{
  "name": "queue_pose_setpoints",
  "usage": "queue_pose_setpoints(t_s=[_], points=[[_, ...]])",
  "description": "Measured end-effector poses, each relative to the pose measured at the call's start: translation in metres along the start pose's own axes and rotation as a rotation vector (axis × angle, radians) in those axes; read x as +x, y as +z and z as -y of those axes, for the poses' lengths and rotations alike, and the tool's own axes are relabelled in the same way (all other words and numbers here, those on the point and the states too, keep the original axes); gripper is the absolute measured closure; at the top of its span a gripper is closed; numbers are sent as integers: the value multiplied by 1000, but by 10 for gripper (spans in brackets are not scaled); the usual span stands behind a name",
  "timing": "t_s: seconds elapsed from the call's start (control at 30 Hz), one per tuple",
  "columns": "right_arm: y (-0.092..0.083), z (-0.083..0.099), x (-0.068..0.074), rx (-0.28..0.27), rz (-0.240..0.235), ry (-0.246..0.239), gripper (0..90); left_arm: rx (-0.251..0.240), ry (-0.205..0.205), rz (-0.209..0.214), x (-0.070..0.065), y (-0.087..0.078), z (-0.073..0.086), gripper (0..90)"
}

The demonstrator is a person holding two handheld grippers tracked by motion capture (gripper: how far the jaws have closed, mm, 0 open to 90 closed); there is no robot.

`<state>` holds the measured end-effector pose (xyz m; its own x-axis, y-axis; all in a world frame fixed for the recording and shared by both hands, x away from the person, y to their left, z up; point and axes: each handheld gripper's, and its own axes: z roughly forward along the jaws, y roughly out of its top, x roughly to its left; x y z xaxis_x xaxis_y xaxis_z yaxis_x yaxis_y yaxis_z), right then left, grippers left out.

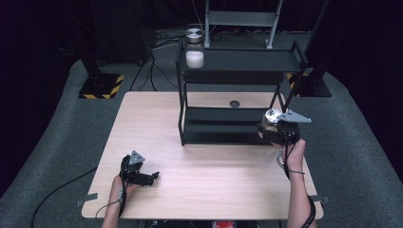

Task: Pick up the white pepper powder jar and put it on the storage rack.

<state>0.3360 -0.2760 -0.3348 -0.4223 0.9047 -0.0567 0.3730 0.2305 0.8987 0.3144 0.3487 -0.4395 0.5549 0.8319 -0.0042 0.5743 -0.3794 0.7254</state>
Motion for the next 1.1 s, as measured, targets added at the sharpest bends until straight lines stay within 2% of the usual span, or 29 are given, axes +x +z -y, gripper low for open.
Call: queue_pose_setpoints(t_s=[0.3,0.87,1.1], points=[[-5,-17,0,0,6,-15,303,0,0,0,0,0,0,3],[-16,-42,-3,-41,7,-4,303,0,0,0,0,0,0,3],[-22,-56,-4,-53,10,-15,303,0,0,0,0,0,0,3]])
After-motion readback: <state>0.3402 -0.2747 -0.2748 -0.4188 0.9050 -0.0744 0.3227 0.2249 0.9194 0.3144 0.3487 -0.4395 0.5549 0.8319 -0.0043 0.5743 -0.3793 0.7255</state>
